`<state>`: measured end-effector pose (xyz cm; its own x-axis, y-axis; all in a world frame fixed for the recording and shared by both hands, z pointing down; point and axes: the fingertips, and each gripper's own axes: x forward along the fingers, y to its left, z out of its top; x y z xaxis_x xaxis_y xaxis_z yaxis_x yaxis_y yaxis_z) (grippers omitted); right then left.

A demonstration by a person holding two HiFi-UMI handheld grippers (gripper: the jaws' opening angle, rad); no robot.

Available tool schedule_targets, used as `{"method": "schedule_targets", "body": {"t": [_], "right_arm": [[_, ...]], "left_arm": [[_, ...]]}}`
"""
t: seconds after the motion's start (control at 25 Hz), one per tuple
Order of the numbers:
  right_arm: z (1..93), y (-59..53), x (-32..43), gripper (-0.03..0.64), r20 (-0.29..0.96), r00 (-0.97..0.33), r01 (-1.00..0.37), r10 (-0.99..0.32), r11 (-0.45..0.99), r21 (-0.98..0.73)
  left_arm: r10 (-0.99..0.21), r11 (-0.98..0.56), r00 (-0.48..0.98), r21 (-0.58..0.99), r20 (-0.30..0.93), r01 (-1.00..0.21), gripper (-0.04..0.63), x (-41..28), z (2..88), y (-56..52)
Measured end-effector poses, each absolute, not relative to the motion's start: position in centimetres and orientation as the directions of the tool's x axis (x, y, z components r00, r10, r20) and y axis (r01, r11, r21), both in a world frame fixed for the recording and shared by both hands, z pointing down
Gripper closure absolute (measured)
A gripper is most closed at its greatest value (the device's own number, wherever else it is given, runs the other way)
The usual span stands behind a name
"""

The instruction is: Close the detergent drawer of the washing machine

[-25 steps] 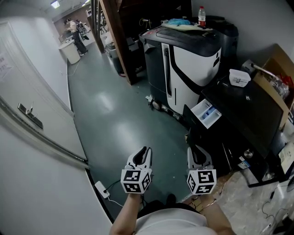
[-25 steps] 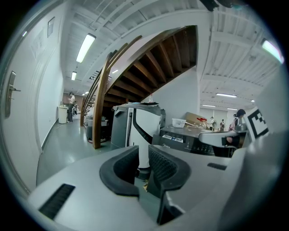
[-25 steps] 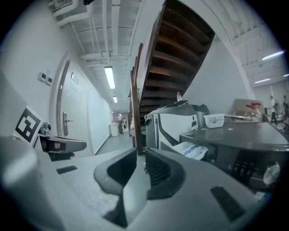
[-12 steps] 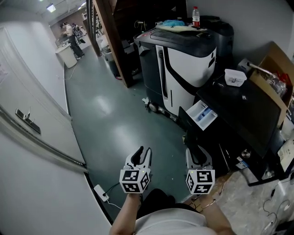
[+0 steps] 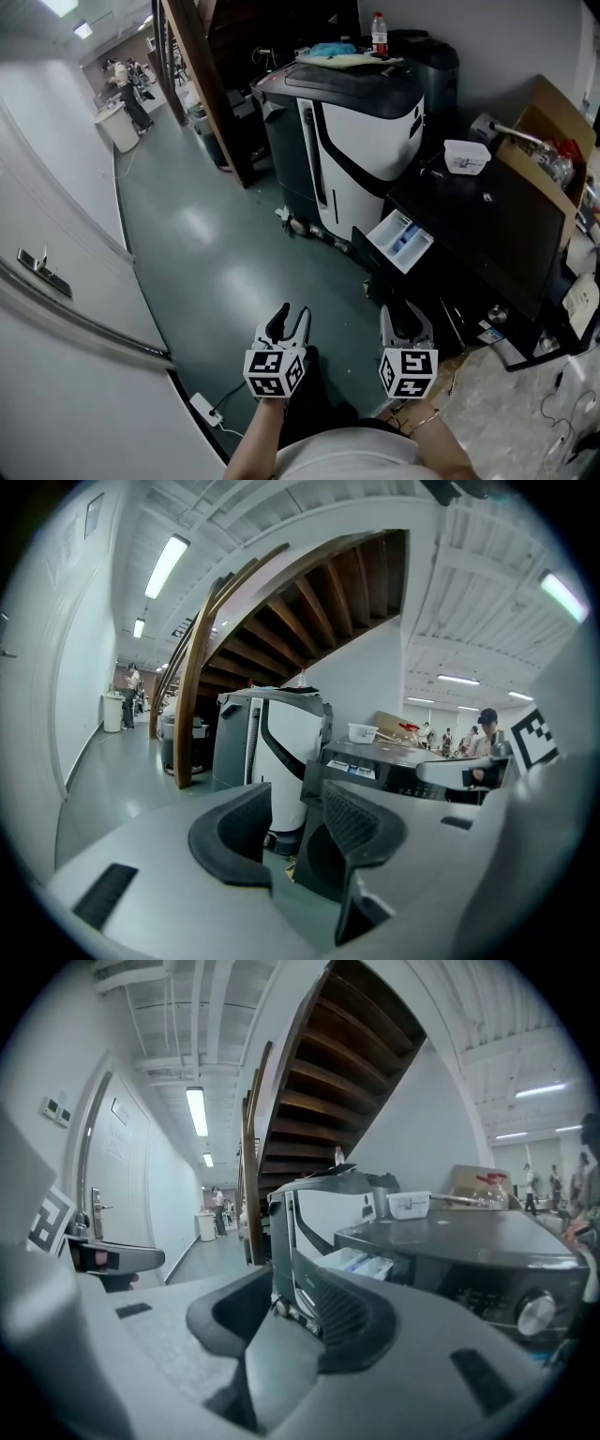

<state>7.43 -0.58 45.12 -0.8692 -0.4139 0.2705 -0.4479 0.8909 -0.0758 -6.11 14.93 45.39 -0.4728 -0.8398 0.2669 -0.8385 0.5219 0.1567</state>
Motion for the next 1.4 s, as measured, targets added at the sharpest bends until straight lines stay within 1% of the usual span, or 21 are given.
{"method": "schedule_targets", "body": {"t": [0.16, 0.36, 0.52, 0.88, 1.16, 1.4], "right_arm": [[45.4, -2.1, 6.8, 0.491, 0.276, -0.833, -0.515, -0.479, 0.855, -0.07], [46.4, -3.9, 5.1, 0.491, 0.301, -0.775, -0.599, -0.556, 0.798, -0.065], [47.0, -5.6, 4.2, 0.491, 0.331, -0.704, -0.679, -0.628, 0.732, -0.057], [47.6, -7.8, 2.4, 0.491, 0.363, -0.548, -0.82, -0.754, 0.57, -0.054], [47.7, -8.7, 2.7, 0.491, 0.364, -0.419, -0.9, -0.832, 0.433, -0.047], [48.1, -8.6, 3.9, 0.491, 0.369, -0.318, -0.946, -0.873, 0.319, -0.06]], "left_arm": [[-0.866, 0.473, -0.425, 0.157, 0.263, -0.867, 0.439, -7.8, 45.6, 12.7], [-0.906, 0.381, -0.327, 0.182, 0.27, -0.906, 0.431, -11.1, 46.6, 8.9], [-0.933, 0.29, -0.227, 0.213, 0.278, -0.933, 0.416, -13.8, 47.2, 5.5], [-0.956, 0.071, -0.007, 0.207, 0.293, -0.976, 0.41, -17.8, 47.4, -1.4], [-0.945, -0.091, 0.156, 0.226, 0.289, -0.97, 0.402, -18.3, 47.9, -5.3], [-0.914, -0.225, 0.291, 0.242, 0.284, -0.944, 0.397, -17.0, 48.3, -7.7]]}}
